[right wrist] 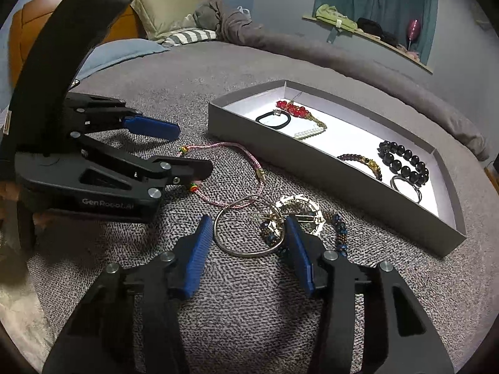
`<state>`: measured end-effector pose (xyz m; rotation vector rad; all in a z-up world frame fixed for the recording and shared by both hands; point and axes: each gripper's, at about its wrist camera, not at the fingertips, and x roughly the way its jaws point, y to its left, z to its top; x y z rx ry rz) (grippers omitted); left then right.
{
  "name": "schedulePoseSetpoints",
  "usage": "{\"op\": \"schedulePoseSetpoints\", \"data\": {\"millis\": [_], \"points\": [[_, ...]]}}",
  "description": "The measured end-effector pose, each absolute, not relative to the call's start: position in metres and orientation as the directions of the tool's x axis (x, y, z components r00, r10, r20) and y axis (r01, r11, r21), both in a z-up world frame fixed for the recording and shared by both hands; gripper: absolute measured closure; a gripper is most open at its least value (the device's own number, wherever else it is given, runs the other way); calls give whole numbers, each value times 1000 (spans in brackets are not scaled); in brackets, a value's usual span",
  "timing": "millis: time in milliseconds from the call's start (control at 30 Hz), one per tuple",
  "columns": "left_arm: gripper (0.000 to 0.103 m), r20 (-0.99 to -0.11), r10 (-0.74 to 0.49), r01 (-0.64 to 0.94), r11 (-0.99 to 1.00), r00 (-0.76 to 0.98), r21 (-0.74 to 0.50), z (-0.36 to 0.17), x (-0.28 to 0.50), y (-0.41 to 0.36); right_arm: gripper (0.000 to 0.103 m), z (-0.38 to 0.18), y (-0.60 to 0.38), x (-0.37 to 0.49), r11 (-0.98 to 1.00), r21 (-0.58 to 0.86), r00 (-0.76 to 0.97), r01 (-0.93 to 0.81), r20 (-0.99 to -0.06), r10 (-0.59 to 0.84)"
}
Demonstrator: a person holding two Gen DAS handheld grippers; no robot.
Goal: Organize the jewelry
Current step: 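Grasp the pink string bracelet with the left tool while the right tool grasps the silver bangle, then carry the pink bracelet with the left tool into the tray while the right tool carries the bangle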
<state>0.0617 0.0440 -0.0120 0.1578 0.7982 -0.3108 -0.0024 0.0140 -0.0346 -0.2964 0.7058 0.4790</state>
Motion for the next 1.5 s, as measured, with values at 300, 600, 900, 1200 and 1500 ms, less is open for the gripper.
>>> {"op": "schedulePoseSetpoints", "data": {"millis": [300, 600, 900, 1200, 1500], "points": [[52, -735, -261, 336, 941, 626, -48, -2, 55, 50, 55, -23, -3, -6, 860, -43, 663, -508, -657, 359], [63, -778, -293, 346, 932, 556, -104, -14, 59, 48, 55, -16, -14, -6, 863, -2, 656, -505, -650, 383], [87, -760, -299, 354, 930, 577, -97, -16, 62, 49, 55, -13, -16, -7, 869, -4, 670, -495, -639, 378], [87, -681, -271, 365, 931, 680, -6, 14, 45, 45, 55, -4, -32, -4, 883, 35, 682, -469, -621, 387], [87, -590, -291, 376, 926, 753, 23, 58, 37, 45, 55, 11, -54, 6, 908, 61, 720, -414, -588, 368]]}}
